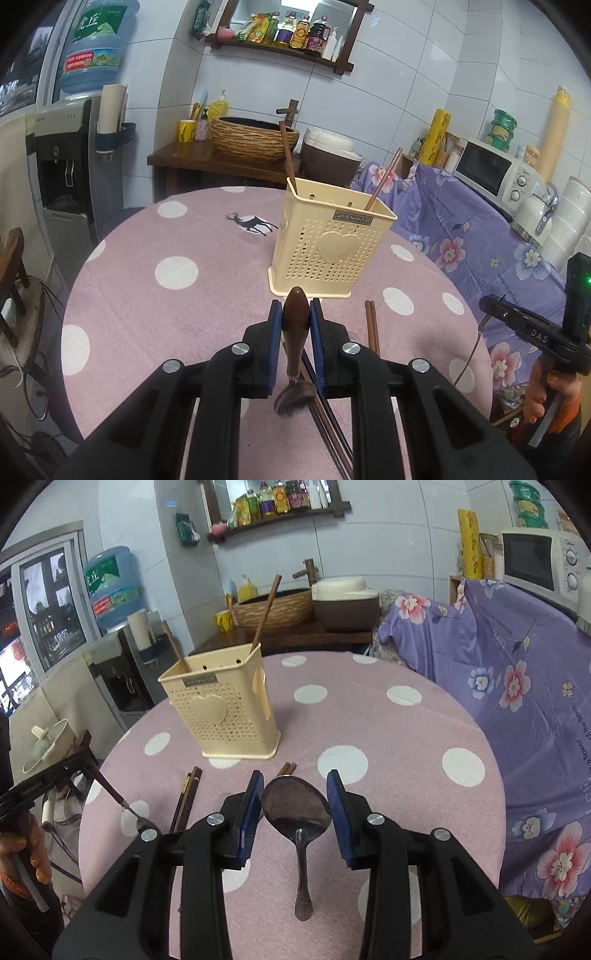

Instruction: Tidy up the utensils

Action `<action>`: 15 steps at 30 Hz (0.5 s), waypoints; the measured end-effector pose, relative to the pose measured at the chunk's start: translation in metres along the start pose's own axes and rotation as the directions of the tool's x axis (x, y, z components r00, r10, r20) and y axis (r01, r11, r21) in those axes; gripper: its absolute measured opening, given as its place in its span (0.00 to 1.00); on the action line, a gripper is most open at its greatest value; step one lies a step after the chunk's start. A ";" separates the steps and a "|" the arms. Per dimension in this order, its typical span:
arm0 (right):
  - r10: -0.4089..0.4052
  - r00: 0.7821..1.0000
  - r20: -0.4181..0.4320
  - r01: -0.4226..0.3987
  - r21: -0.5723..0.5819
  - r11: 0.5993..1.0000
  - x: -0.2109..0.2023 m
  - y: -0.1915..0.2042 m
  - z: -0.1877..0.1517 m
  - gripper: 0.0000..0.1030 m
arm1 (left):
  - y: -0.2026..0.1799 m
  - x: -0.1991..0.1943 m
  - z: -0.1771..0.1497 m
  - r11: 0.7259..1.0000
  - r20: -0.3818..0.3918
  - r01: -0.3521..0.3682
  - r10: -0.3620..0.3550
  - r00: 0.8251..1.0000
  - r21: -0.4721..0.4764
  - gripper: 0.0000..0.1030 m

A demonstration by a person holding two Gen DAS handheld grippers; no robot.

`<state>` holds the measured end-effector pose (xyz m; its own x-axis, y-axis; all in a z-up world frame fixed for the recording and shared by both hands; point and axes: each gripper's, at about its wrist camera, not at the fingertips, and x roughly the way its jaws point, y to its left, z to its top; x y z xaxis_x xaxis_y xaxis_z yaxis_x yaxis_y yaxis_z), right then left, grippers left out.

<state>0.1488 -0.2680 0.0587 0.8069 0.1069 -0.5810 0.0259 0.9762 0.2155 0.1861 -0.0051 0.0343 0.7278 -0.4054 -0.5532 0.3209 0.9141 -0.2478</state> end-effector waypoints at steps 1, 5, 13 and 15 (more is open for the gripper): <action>0.000 1.000 0.011 0.000 0.000 1.000 0.000 0.000 0.000 0.35 | 0.000 0.001 0.001 1.000 0.001 -0.004 0.004 1.000 0.003 0.16; 0.016 1.000 0.002 -0.017 0.024 1.000 0.008 -0.001 -0.001 0.35 | 0.002 0.006 0.004 1.000 -0.004 0.000 0.000 1.000 0.000 0.16; 0.028 0.999 0.026 -0.029 0.017 0.999 0.010 0.004 0.006 0.35 | 0.000 -0.002 0.022 0.999 0.017 0.033 -0.033 0.999 0.011 0.16; 0.044 0.998 0.047 -0.045 0.005 0.999 0.009 0.010 0.017 0.35 | -0.005 -0.007 0.034 0.999 0.035 0.042 -0.043 0.998 0.025 0.16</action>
<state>0.1661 -0.2601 0.0689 0.8343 0.1410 -0.5330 -0.0071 0.9694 0.2454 0.2004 -0.0070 0.0666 0.7341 -0.4438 -0.5139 0.3664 0.8961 -0.2505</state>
